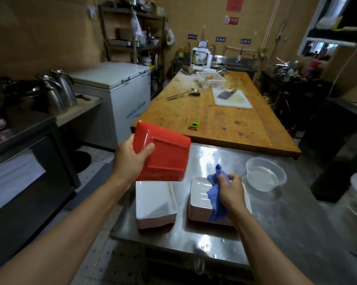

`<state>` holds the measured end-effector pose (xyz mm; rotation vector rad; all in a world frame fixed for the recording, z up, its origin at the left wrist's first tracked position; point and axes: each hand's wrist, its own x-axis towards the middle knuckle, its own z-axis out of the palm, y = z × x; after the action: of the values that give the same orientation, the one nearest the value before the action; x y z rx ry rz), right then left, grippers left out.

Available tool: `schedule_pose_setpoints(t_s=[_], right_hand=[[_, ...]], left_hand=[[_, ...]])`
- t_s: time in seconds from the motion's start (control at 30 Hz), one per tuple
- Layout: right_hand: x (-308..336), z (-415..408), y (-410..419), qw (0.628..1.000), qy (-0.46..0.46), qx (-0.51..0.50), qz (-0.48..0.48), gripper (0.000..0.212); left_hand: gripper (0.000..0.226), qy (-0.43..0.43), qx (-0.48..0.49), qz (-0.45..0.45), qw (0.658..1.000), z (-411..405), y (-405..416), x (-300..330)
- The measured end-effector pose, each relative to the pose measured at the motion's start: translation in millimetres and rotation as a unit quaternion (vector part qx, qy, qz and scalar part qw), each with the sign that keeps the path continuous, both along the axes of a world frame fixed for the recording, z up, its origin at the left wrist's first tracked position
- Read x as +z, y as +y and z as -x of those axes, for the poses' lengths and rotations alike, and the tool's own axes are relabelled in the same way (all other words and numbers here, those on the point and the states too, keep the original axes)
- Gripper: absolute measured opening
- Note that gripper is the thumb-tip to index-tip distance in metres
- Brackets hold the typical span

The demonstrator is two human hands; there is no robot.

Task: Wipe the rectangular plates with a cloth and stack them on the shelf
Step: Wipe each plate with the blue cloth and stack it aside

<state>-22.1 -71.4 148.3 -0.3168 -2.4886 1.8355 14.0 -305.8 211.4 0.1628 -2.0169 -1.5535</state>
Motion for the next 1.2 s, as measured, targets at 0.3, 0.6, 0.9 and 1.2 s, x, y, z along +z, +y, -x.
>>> schedule_pose_setpoints(t_s=[0.3, 0.6, 0.9, 1.2], right_hand=[[-7.8, 9.9, -26.2, 0.999, -0.011, 0.045, 0.008, 0.021], [-29.0, 9.2, -35.8, 0.998, -0.035, 0.053, 0.003, 0.02], [-47.9, 9.9, -28.3, 0.998, -0.056, 0.033, 0.014, 0.024], [-52.2, 11.8, -22.0, 0.998, -0.062, 0.024, 0.022, 0.023]], left_hand=[[0.028, 0.092, 0.045, 0.585, 0.804, -17.8, -17.5, -62.2], [0.021, 0.046, 0.025, 0.665, 0.745, -17.4, -3.8, -126.5], [0.024, -0.033, -0.048, 0.667, 0.742, -27.1, 9.3, -150.3], [0.037, -0.162, -0.076, 0.653, 0.736, -22.3, 14.8, -171.6]])
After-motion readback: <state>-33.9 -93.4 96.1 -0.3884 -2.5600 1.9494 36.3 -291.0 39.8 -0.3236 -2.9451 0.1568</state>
